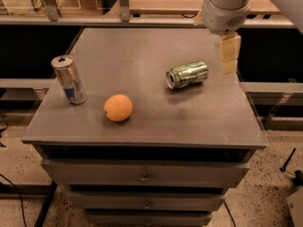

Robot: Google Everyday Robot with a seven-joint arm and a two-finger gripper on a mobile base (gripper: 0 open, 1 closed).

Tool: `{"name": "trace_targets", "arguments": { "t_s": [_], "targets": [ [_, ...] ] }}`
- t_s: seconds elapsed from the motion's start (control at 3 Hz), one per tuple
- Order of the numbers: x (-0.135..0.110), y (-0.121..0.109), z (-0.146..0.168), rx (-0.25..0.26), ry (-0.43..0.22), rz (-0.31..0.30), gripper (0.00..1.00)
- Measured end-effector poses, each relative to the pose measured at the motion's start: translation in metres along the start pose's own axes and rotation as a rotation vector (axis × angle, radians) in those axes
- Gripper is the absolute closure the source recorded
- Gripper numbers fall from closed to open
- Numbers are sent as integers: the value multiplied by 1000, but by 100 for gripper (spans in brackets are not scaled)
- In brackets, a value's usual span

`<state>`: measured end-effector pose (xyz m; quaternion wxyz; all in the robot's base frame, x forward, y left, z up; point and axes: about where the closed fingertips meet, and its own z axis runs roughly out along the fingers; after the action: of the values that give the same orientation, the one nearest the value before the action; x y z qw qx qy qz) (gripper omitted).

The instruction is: Place green can upright

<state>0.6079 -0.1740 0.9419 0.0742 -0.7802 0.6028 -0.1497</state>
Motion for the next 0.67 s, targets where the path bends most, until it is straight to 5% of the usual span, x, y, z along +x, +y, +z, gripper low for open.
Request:
{"name": "trace_targets", "arguments": {
  "t_s": [0.67],
  "targets": [
    [-16, -9, 34, -68, -87, -79, 0]
  ]
}}
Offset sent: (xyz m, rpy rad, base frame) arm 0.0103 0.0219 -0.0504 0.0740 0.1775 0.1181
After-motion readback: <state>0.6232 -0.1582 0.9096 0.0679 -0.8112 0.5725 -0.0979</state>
